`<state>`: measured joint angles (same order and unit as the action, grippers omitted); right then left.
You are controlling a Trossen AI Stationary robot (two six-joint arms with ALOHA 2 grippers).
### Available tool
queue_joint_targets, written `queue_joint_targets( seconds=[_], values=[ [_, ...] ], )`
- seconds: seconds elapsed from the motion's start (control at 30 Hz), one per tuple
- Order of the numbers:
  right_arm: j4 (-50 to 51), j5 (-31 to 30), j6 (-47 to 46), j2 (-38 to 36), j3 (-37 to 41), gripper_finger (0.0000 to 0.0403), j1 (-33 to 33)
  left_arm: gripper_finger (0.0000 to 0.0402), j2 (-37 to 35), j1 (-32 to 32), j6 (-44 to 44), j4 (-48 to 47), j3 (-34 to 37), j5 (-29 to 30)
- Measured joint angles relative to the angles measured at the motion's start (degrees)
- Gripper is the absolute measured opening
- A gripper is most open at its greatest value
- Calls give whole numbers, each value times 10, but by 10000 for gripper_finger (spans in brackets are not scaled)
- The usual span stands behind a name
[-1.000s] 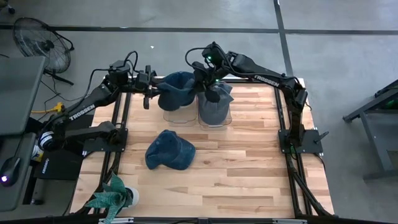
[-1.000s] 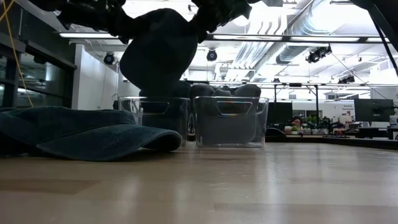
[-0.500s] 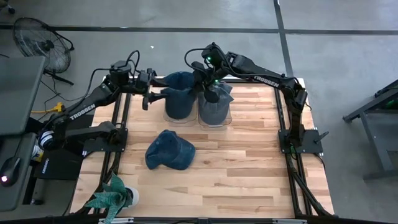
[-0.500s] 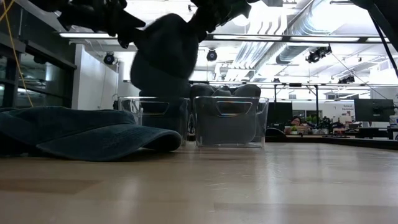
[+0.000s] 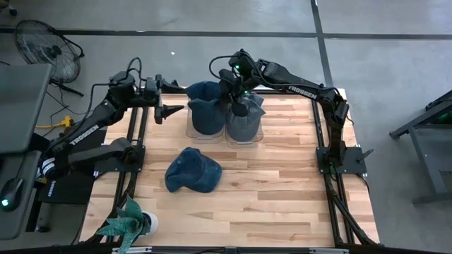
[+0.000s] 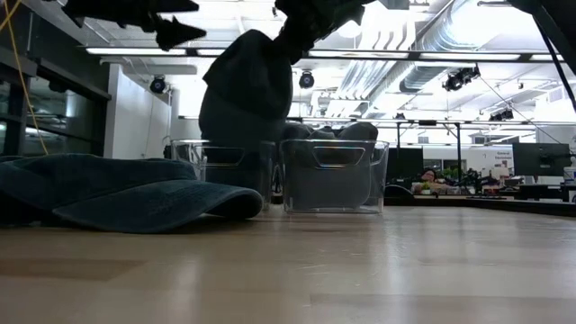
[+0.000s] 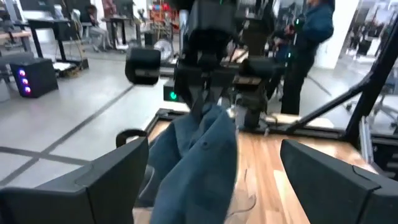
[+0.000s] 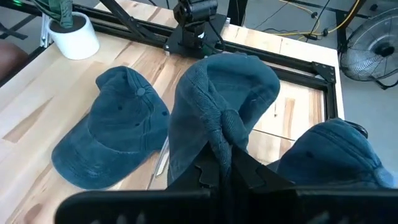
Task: Pick & Place hat
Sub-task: Put the right blue cap into the left transparent bin
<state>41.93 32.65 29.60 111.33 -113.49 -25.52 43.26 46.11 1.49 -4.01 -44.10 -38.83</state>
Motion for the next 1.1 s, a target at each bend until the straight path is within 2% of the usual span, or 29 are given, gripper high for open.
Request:
queue_joint_targets(
  seconds=[0.23,0.47,0.77,1.03,1.1],
  values=[
    [-67,-5,-10,0,0,0,-1,362,-56,0,-31,-17,0,0],
    [-97,-11,-13,23,-1,0,1,362,-85,0,-25,-78,0,0],
    [-117,-92,-26,80,0,0,1,362,-124,0,-18,-127,0,-16],
    [-152,-159,-19,99,0,0,0,362,-149,0,-18,-147,0,-16],
    [-156,-155,-11,105,0,0,0,362,-151,0,-18,-154,0,-17]
  ],
)
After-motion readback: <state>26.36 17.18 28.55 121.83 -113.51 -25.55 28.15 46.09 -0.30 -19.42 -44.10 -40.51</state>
